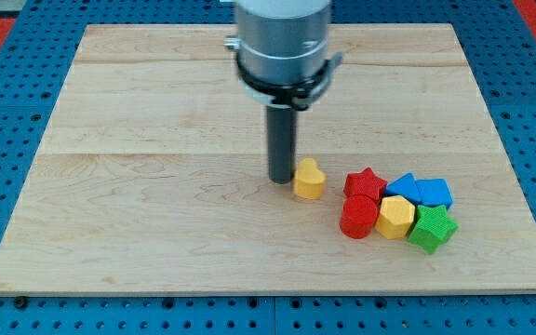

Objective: Move the green circle to the center of the board

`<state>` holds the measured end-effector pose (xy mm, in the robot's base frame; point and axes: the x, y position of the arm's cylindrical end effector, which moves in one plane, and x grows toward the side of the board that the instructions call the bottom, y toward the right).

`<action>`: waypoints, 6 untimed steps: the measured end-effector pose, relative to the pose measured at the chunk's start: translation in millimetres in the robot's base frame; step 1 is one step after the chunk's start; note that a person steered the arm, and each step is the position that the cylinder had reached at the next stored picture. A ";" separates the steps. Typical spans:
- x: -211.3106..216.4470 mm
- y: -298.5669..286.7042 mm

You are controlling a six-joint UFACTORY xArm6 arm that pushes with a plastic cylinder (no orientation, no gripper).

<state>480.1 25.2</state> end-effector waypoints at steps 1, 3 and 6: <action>9.4 28.4; -46.3 3.2; -235.3 2.1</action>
<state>244.8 27.2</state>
